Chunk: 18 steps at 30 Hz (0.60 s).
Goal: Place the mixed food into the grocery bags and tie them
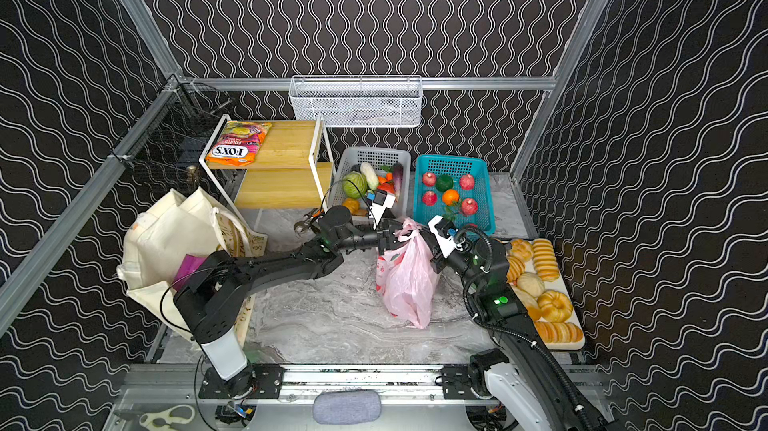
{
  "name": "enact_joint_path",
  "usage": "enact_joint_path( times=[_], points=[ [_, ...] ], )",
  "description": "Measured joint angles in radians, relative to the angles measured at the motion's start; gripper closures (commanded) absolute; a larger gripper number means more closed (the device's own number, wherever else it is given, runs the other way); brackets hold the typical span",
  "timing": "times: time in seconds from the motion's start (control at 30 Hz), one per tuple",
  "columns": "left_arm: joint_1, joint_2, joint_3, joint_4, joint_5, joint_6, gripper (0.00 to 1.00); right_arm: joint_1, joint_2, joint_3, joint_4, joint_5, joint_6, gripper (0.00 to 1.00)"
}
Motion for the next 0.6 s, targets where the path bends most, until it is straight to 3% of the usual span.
enact_joint_path(
  times=[0.13,0.3,0.43,0.6],
  points=[
    [0.0,0.0,-0.001,0.008,0.005,0.0,1.0,0.0,-0.01,0.0,-0.003,0.001,-0.003,1.0],
    [-0.003,-0.04,-0.049,-0.002,0.004,0.007,0.67,0.004,-0.03,-0.004,-0.031,0.024,-0.012,1.0],
    [-0.006,-0.101,-0.1,-0.042,-0.024,0.057,0.57,0.004,-0.043,-0.002,-0.062,0.097,-0.014,1.0],
    [-0.006,-0.217,-0.155,-0.151,-0.106,0.174,0.54,0.01,-0.069,0.003,-0.069,0.17,-0.006,1.0]
  ],
)
